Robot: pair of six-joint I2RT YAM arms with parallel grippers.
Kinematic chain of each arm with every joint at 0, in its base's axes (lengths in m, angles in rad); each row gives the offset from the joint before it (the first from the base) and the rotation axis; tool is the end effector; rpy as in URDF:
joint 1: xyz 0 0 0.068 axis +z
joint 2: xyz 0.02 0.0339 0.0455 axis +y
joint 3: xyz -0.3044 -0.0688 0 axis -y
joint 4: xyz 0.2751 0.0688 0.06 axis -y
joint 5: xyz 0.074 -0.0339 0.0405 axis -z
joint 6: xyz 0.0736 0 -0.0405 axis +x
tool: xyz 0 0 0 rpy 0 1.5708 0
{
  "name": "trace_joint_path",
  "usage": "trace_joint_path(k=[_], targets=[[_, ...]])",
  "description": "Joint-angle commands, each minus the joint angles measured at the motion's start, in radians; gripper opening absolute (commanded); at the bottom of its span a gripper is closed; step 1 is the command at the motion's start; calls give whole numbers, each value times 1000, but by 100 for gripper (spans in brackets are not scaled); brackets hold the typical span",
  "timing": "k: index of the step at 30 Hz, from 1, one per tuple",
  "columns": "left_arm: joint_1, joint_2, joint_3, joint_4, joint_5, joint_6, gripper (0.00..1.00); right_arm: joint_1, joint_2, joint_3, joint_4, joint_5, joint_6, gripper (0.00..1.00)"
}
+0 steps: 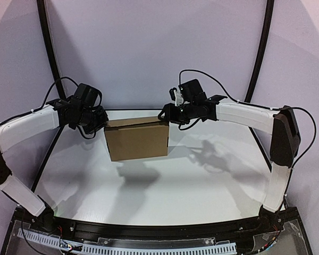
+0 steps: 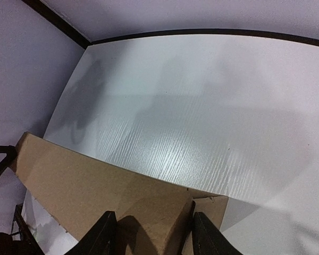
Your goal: Fold the paper box
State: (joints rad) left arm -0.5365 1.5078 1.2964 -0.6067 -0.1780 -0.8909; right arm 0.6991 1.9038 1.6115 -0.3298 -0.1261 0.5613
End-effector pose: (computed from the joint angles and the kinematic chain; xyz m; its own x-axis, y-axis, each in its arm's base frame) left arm 0.3354 -0.1843 0.3114 -0.7047 -0.4714 -0.5303 -0.2369 0.8608 -0.4504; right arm 0.3918 0.3415 0.2937 -0.7591 0.0517 -0.6490 -0.3693 0.7868 0.4946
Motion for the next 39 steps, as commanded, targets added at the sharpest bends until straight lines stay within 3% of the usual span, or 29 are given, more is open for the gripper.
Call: trace_joint_path(k=[1, 15, 21, 22, 23, 25, 26, 28, 33, 39], targets=[[-3, 15, -143, -79, 37, -42, 1, 13, 35, -64, -42, -4, 6, 49], [-4, -61, -325, -137, -10, -81, 1, 13, 28, -121, -37, 10, -7, 48], [-3, -39, -245, -226, -41, -33, 1, 13, 25, -106, -43, 1, -17, 47], [-3, -42, -225, -236, -43, -22, 3, 12, 25, -99, -47, -1, -19, 47], [-3, -51, -178, -258, -54, -1, 14, 13, 23, -89, -56, -2, -24, 47], [-3, -65, -128, -277, -77, 21, 24, 13, 19, -78, -62, -2, -30, 47], [-3, -73, -57, -296, -92, 49, 33, 12, 13, -73, -65, 0, -33, 47], [-3, -81, -2, -299, -106, 72, 38, 13, 10, -65, -71, 4, -36, 46], [-3, -67, 64, -310, -130, 97, 40, 12, 10, -57, -75, -1, -38, 47], [-3, -53, 16, -221, -81, 63, 42, 13, 29, -45, -84, -20, -36, 46]])
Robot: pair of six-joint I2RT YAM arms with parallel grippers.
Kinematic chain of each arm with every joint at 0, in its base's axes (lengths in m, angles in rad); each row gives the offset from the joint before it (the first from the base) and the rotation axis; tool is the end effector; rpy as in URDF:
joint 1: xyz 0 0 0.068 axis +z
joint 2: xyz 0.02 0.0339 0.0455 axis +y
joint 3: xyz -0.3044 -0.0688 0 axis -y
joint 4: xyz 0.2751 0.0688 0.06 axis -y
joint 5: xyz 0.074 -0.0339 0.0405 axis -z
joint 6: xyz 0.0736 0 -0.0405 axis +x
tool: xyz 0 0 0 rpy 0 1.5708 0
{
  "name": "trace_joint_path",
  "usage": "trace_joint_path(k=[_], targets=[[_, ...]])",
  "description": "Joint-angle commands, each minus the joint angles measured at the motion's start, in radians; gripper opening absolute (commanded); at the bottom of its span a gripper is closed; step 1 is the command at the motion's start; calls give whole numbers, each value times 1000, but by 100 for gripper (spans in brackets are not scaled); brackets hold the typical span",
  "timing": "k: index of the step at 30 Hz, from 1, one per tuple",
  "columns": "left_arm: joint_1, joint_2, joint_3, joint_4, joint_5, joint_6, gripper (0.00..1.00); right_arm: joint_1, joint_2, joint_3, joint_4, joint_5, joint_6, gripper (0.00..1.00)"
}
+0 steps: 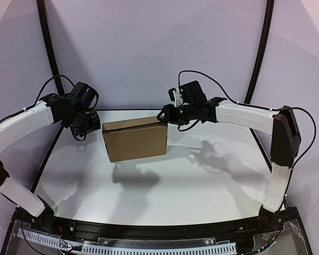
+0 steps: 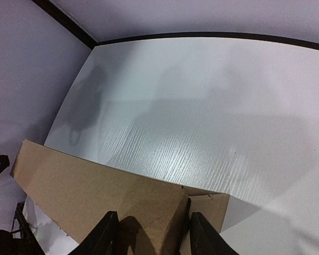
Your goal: Fold the paper box
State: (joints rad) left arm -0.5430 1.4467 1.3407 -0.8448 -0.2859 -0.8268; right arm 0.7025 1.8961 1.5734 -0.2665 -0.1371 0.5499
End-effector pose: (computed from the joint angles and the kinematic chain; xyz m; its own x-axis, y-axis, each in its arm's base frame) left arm 0.3072 -0.1611 0.3284 -0.7334 -0.3819 -0.5624 -0.2720 0.9230 -0.2721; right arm 0.3899 0.3432 0.2900 -0.7414 0.0506 -0.6691 -0.3980 0.7697 0.4992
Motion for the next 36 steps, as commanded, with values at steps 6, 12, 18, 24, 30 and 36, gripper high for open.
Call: trace_joint_path(k=[6, 12, 18, 24, 30, 36], targets=[[5, -11, -5, 79, 22, -28, 49, 10, 41, 1, -157, -13, -24, 46], [7, 0, 15, 109, 20, -34, 49, 9, 41, 6, -162, -13, -24, 45], [20, 44, -77, 154, 77, -79, 39, 9, 41, -2, -162, -10, -19, 45], [23, 56, -189, 226, 110, -129, 21, 10, 41, -11, -168, -3, -18, 44], [23, 60, -293, 272, 130, -178, 2, 9, 41, -26, -172, -3, -15, 44], [23, 50, -359, 278, 128, -187, 1, 9, 21, 47, -230, 27, -59, 49]])
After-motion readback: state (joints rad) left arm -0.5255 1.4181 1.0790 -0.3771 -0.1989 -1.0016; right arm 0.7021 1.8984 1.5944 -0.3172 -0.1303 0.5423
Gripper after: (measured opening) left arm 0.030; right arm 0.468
